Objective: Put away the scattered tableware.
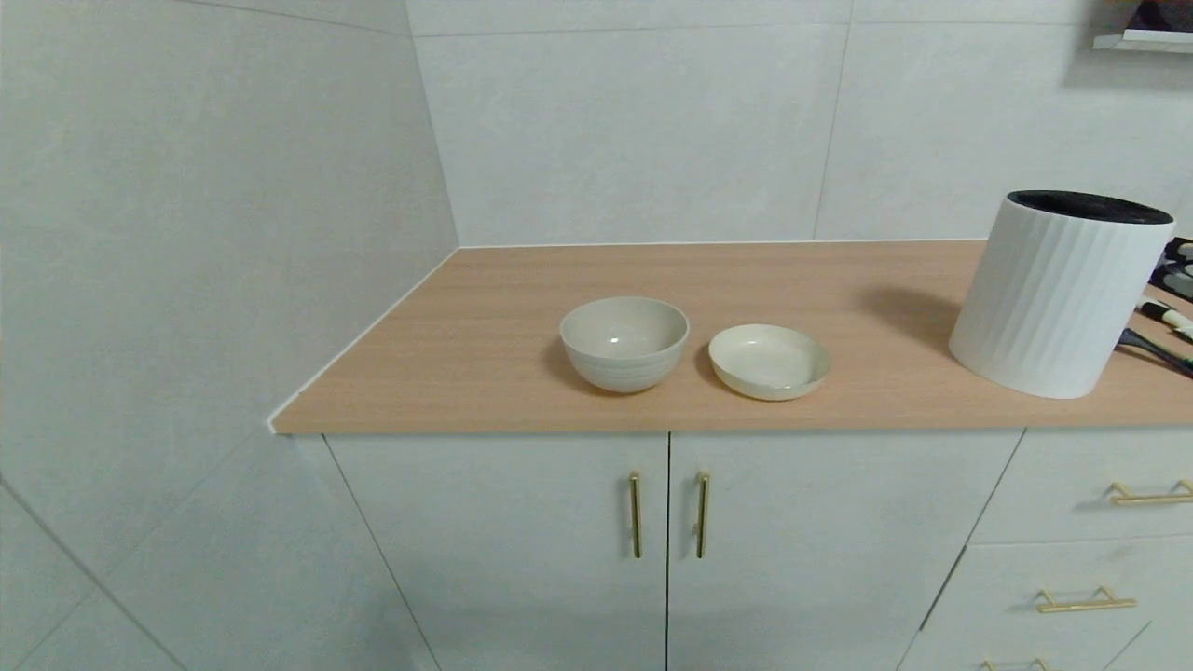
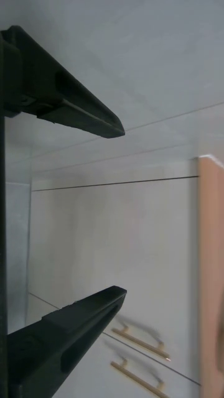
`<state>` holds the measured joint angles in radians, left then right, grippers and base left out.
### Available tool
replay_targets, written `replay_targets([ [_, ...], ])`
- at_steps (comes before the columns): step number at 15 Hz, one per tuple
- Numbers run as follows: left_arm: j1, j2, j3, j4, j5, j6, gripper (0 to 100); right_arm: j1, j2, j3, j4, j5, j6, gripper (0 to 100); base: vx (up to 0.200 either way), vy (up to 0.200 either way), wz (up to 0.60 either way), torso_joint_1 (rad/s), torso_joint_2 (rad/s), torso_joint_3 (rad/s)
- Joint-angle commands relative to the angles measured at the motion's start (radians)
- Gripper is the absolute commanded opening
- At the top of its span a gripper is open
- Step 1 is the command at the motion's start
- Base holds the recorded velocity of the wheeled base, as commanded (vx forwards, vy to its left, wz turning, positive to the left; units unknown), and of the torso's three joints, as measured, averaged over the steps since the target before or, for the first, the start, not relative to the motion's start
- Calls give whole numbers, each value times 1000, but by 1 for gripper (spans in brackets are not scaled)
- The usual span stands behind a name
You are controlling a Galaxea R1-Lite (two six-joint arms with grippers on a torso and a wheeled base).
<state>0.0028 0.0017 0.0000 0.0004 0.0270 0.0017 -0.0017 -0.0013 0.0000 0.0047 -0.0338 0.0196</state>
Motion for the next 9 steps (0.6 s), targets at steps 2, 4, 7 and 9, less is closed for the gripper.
replay_targets([
  [2, 0, 0, 0, 0, 1, 0, 100, 0, 1, 0, 0, 0, 0, 100, 0, 0, 0, -200, 483, 281],
  [4, 0, 0, 0, 0, 1, 0, 100, 0, 1, 0, 0, 0, 0, 100, 0, 0, 0, -190, 471, 281],
  [7, 0, 0, 0, 0, 1, 0, 100, 0, 1, 0, 0, 0, 0, 100, 0, 0, 0, -178, 468, 287],
  [9, 0, 0, 0, 0, 1, 0, 100, 0, 1, 0, 0, 0, 0, 100, 0, 0, 0, -164, 454, 298],
])
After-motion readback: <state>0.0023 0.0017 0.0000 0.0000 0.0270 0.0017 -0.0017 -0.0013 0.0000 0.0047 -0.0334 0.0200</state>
